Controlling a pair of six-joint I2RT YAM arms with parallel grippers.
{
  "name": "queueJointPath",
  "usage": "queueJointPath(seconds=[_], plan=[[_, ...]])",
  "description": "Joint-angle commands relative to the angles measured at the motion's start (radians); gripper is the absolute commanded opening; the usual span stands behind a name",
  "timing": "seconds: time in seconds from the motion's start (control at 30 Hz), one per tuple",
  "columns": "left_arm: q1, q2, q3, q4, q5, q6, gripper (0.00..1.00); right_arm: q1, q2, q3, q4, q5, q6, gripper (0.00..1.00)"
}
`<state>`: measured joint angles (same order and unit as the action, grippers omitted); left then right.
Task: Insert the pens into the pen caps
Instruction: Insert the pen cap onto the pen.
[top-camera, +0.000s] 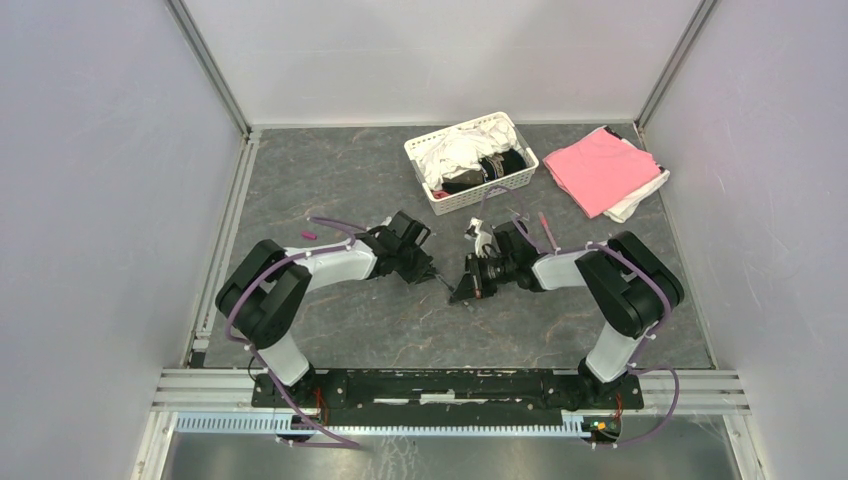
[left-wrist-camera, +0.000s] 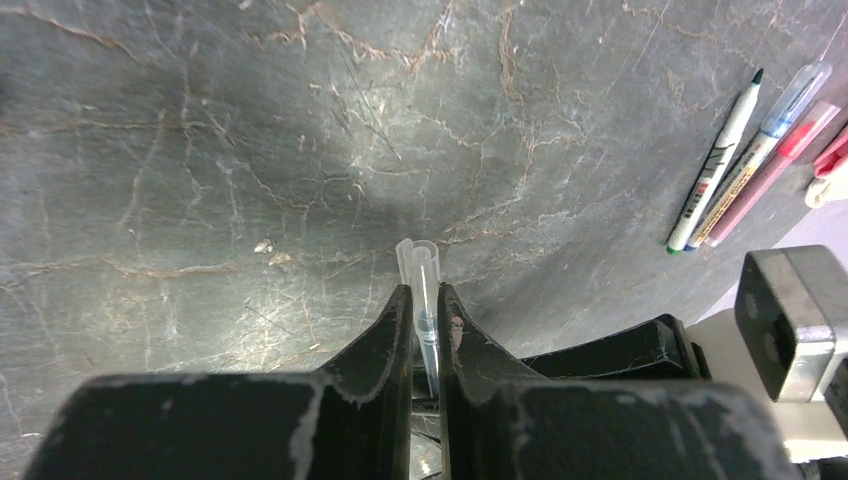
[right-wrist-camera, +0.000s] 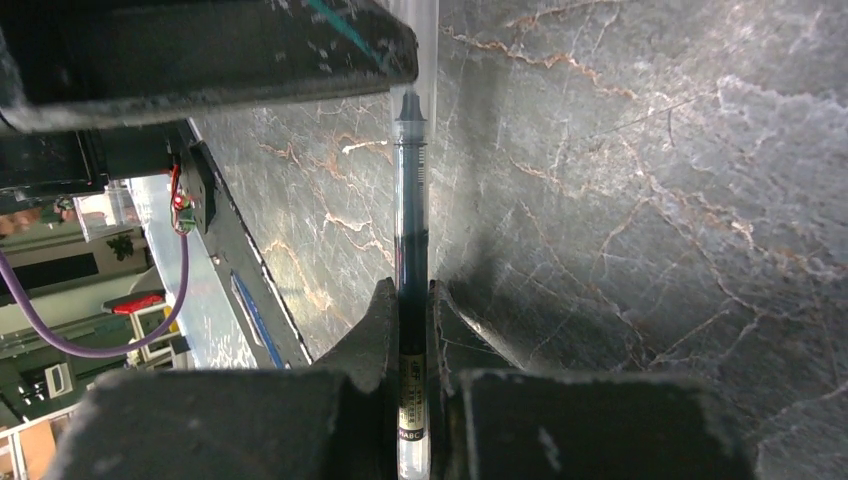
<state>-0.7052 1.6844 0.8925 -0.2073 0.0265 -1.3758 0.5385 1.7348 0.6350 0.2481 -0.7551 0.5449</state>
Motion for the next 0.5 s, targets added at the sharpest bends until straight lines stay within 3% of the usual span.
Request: queueJointPath(seconds=[0.0,0.47], plan=[[-0.023,-0.009,0.001,0.007,0.037,-0.048,0.02,0.006,0.006,0.038,0.025,0.039,-0.001,0.0],[-0.044,-0.05,0.023,-0.002,0.064,-0.034,0.02,0.006,0.012,0.067,0.055,0.054,-0.043,0.0]])
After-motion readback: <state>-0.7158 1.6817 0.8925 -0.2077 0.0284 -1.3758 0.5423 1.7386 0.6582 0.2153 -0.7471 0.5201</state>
